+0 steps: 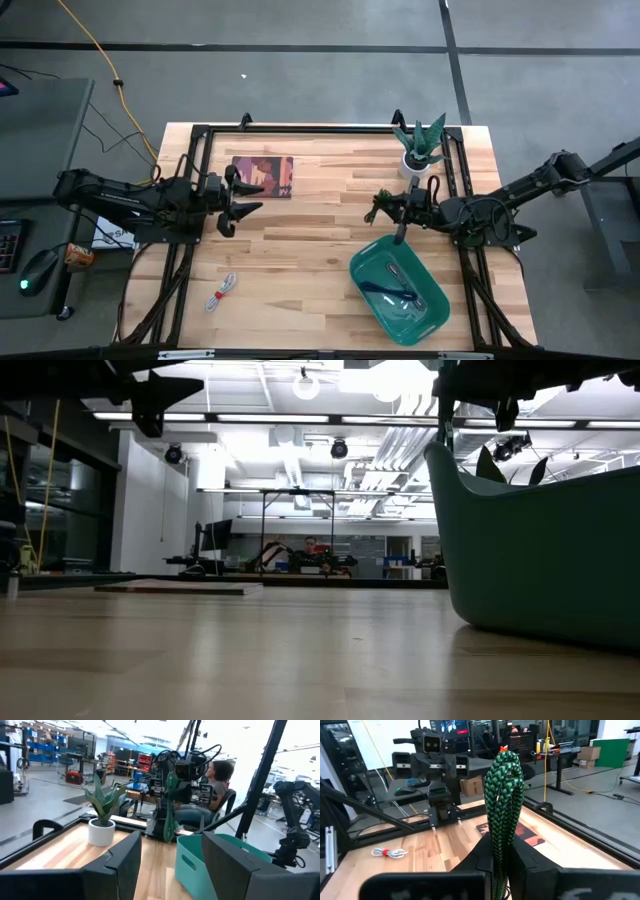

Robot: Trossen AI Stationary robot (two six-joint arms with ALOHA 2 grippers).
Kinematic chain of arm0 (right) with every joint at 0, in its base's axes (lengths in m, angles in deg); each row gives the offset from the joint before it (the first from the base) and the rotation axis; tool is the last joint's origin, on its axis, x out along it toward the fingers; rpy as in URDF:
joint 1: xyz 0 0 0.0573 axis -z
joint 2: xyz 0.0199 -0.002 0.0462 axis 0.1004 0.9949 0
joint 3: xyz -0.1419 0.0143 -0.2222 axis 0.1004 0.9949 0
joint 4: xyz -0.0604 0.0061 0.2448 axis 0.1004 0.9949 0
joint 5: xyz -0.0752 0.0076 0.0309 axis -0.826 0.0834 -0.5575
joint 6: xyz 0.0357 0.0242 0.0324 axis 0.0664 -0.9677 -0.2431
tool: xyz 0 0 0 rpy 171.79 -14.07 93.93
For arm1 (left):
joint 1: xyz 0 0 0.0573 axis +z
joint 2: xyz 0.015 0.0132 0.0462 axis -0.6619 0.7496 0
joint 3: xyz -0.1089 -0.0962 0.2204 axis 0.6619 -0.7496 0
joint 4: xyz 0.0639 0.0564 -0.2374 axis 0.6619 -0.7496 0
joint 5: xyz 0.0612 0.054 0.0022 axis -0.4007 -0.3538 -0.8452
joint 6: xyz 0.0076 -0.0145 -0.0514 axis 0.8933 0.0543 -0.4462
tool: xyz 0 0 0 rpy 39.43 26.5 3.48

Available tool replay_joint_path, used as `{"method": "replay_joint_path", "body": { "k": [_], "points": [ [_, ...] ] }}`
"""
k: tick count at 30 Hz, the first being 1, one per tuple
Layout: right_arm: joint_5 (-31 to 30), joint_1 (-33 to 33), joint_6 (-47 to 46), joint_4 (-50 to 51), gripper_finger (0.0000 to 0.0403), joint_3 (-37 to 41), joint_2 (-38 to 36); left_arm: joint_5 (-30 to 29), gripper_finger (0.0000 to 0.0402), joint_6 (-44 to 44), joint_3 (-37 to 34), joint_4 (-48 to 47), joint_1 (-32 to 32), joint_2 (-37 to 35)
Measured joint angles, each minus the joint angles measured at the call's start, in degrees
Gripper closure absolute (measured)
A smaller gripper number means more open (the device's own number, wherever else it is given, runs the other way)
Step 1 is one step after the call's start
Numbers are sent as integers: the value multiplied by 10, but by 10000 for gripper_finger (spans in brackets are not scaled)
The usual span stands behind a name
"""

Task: Pick and place USB-C Cables
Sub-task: Put the green USB cable into the green bin

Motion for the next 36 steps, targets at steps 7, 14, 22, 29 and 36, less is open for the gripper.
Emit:
{"method": "replay_joint_path", "body": {
  "k": [7,14,22,29,36],
  "points": [
    [89,-18,-78,97,395,-95,9,-2,213,-5,0,-12,0,1],
    [90,-79,-227,504,395,-365,119,-2,213,-5,0,-13,0,1],
    [79,-102,-330,861,393,-648,258,-2,213,-5,0,-13,0,1],
    [125,-119,-369,882,393,-703,314,-2,213,-6,0,-13,0,1],
    [220,-168,-496,894,392,-663,379,-2,213,-5,0,-13,0,1]
  ]
}}
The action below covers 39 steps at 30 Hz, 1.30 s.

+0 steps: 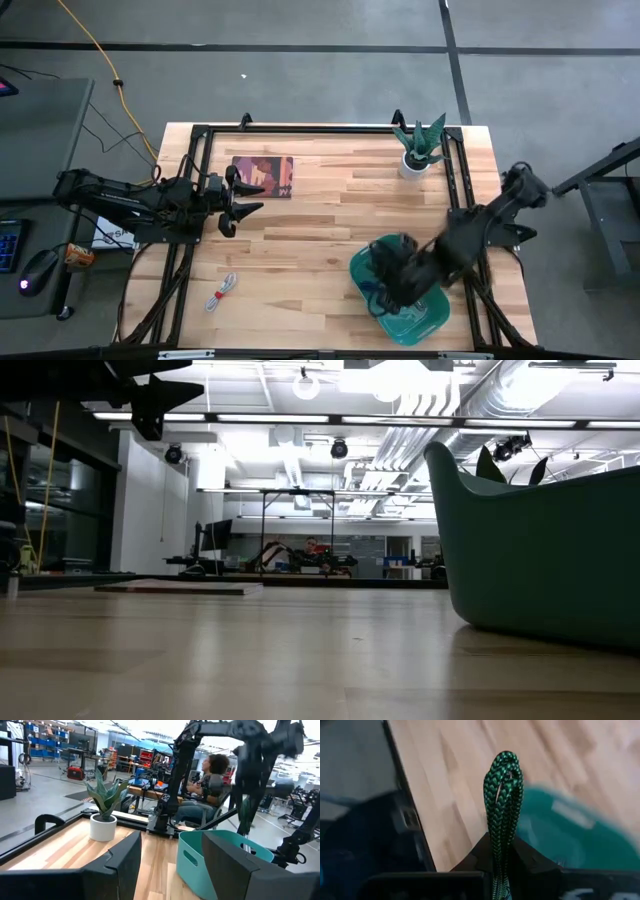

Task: Pick and place USB-C Cables
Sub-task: Put the green USB cable into the green bin

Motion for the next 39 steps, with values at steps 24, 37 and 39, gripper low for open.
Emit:
{"method": "replay_joint_path", "body": {
  "k": [24,37,39],
  "points": [
    [125,-33,-189,-237,391,304,34,0,213,-1,0,0,0,0],
    [129,-32,-175,-239,352,313,34,0,213,0,0,0,0,0],
    [131,-28,-175,-239,345,313,34,0,213,0,0,0,0,0]
  ]
}}
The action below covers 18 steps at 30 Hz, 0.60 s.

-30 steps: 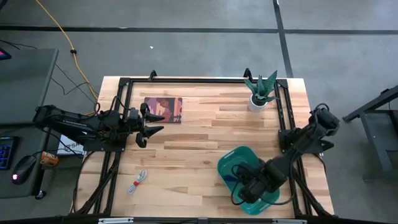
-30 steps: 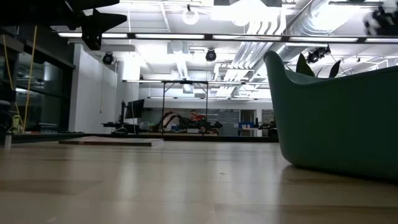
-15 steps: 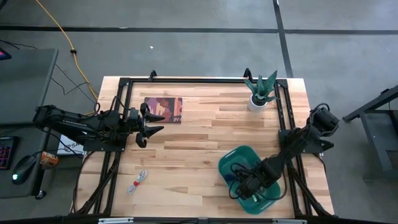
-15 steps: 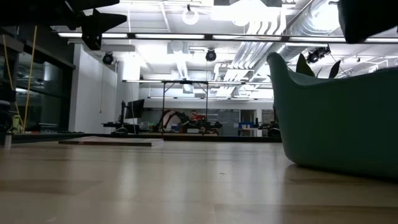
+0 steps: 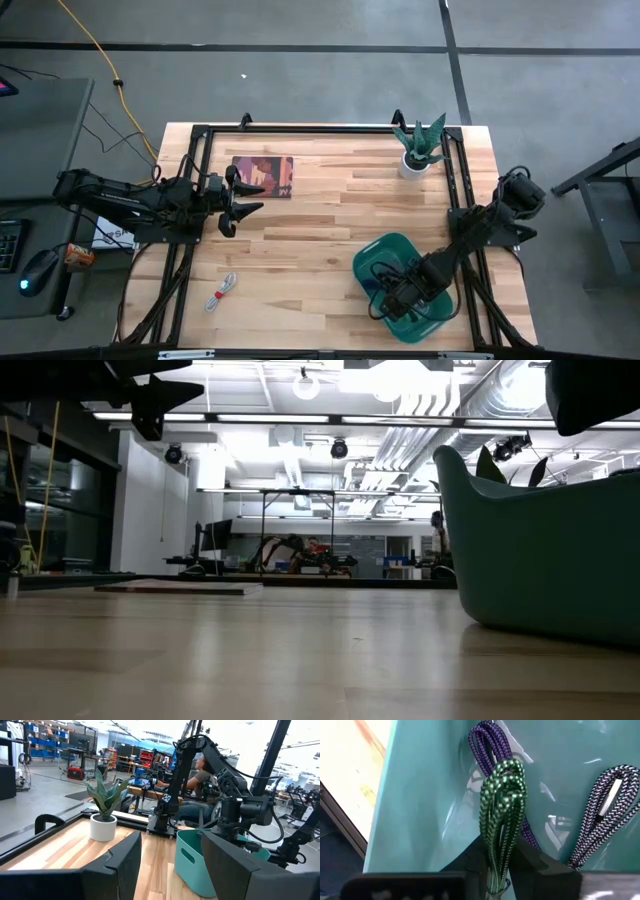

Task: Pick and place USB-C Cables
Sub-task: Put the green USB cable into the green bin, then put the white USB cable into the green bin

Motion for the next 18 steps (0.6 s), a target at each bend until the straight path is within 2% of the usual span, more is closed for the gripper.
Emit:
{"method": "replay_joint_path", "body": {
  "k": [5,10,14,18],
  "points": [
    [8,16,-19,-2,304,0,0,0,213,0,0,0,0,0],
    [16,30,-1,-10,223,0,0,0,213,0,0,0,0,0],
    [79,47,53,-23,161,-5,-1,0,213,0,0,0,0,0],
    [116,62,102,-11,134,-33,-1,0,213,0,0,0,0,0]
  ]
}}
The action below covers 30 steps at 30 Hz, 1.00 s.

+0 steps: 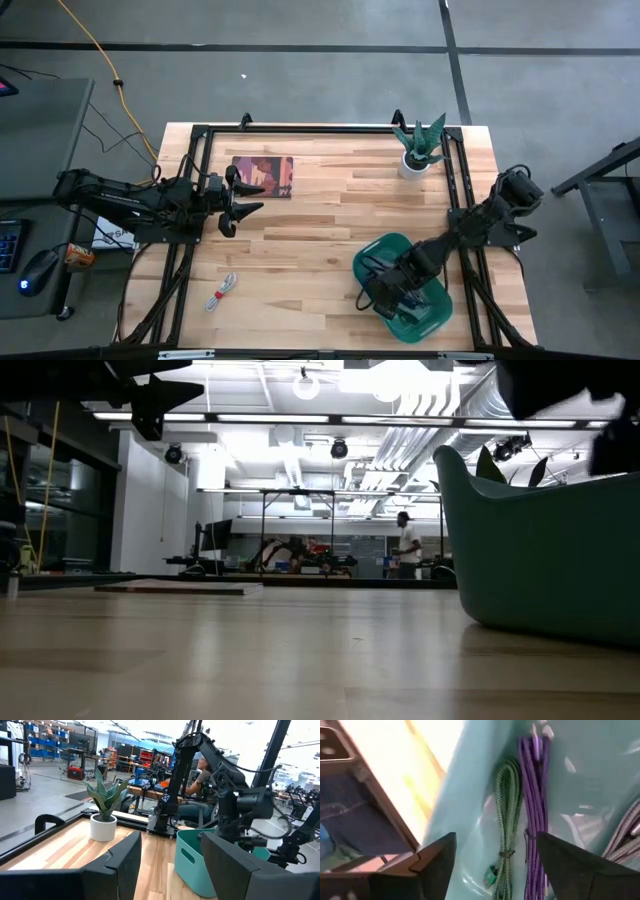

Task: Pick and place USB-C Cables
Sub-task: Put the white USB cable into the green bin

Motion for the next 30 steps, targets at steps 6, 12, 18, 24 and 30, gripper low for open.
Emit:
{"method": "replay_joint_path", "body": {
  "k": [6,12,18,24,30],
  "points": [
    [-36,18,87,87,130,-73,0,0,213,0,0,0,0,0],
    [-144,50,175,187,130,-161,0,0,213,0,0,0,0,0],
    [-243,84,270,211,130,-225,0,0,213,0,0,-1,0,0],
    [-266,133,307,260,130,-221,-4,0,213,0,0,-13,0,0],
    [-265,177,304,261,130,-156,-56,0,213,0,0,-13,0,0]
  ]
}}
